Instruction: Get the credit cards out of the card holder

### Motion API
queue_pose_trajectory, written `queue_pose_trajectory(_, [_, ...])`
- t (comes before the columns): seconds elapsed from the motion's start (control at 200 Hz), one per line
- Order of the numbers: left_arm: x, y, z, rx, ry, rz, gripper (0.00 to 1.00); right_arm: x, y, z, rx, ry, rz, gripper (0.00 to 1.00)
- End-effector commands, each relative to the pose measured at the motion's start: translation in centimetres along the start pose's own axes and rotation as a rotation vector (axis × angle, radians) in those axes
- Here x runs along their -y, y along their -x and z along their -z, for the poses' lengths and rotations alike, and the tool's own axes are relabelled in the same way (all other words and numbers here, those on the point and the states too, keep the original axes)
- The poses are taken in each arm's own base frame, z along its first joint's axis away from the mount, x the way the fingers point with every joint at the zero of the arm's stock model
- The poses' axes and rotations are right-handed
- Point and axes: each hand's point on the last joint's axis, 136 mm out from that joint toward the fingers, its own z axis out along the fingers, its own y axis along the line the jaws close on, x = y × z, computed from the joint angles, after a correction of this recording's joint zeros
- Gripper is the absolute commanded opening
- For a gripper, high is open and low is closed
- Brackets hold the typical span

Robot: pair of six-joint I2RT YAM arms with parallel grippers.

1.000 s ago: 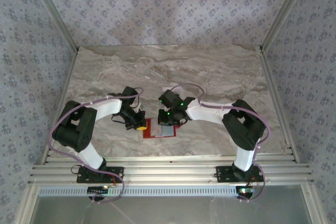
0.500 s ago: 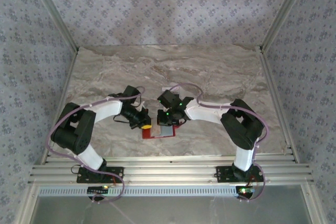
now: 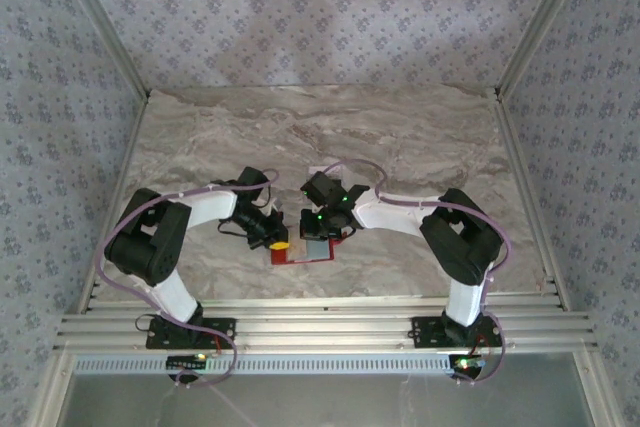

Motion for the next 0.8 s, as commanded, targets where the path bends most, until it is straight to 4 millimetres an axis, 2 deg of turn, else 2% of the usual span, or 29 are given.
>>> queue_pose_trajectory(0.0, [-3.2, -0.8, 0.1, -0.014, 0.166, 0.019, 0.01, 1.7, -0.6, -0.2, -0.022, -0.060, -0.021, 0.02])
queue_pose_trajectory(0.135, [-3.6, -0.8, 0.1, -0.014, 0.184, 0.021, 0.02, 2.2, -0.6, 0.2, -0.016, -0.085, -0.020, 0.02])
queue_pose_trajectory(0.635, [-5.7, -0.7, 0.5, 0.008, 0.350, -0.010, 0.01, 1.9, -0.4, 1.0, 0.003, -0.077, -0.020, 0.00])
queue_pose_trajectory(0.655, [-6.0, -1.2, 0.6, -0.009, 0.366, 0.001, 0.01, 1.8, -0.4, 1.0, 0.004, -0.074, -0.021, 0.00])
queue_pose_trajectory(0.795, [-6.5, -1.3, 0.8, -0.006, 0.411, -0.006, 0.01, 1.8, -0.3, 1.4, 0.013, -0.072, -0.024, 0.00])
